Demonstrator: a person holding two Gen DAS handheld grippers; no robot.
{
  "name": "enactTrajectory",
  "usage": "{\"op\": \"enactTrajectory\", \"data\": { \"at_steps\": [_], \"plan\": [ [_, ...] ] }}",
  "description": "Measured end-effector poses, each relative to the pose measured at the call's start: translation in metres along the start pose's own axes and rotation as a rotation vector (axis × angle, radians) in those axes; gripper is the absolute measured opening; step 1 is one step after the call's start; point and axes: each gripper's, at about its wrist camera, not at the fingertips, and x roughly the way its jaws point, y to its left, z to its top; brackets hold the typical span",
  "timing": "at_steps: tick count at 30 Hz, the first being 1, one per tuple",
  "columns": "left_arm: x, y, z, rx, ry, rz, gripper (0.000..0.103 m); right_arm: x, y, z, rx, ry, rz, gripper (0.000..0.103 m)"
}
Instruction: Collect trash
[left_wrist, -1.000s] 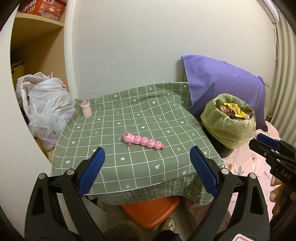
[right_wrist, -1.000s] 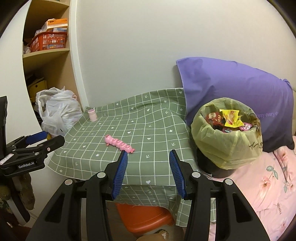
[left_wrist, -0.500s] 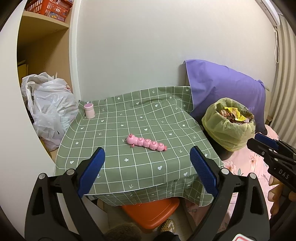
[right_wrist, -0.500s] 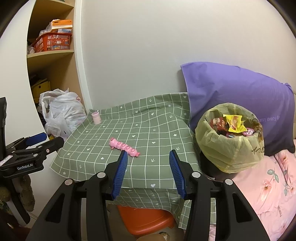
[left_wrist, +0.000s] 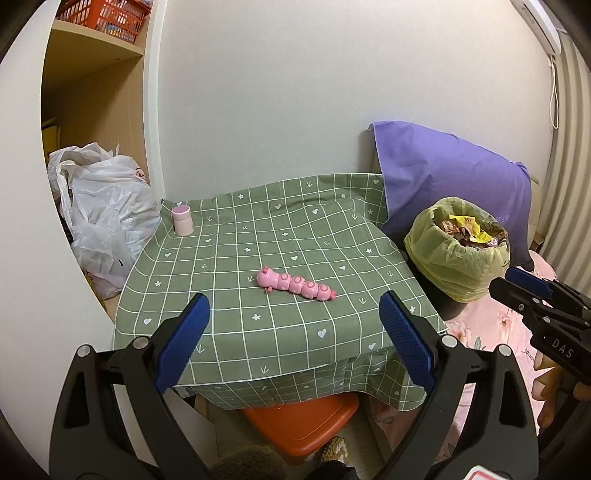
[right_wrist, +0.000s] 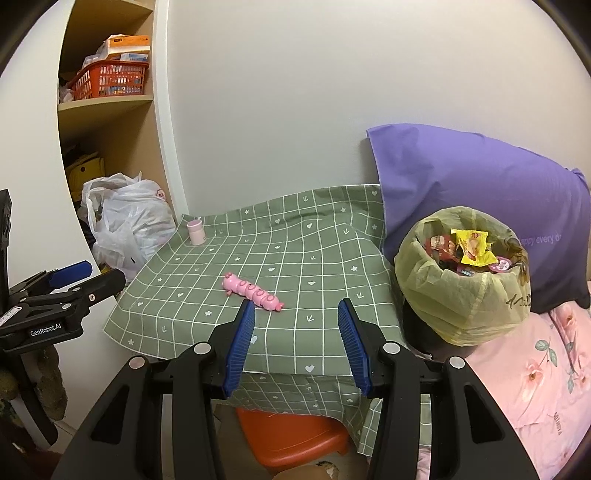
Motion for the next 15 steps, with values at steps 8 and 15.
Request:
{"op": "enactTrajectory", "data": {
  "at_steps": [8, 15],
  "plan": [
    [-0.0047, 0.0004, -0.0007, -0.004, -0.006, 0.005, 0.088, -0.0023, -0.0009, 0.0003, 0.003, -0.006, 0.003, 0.044],
    [-0.0052, -0.0005, -0.0011, -0.003, -0.006, 0.004, 0.088, -0.0034, -0.0026, -0.0003, 0.005, -0.006, 0.001, 0.044]
  ]
}}
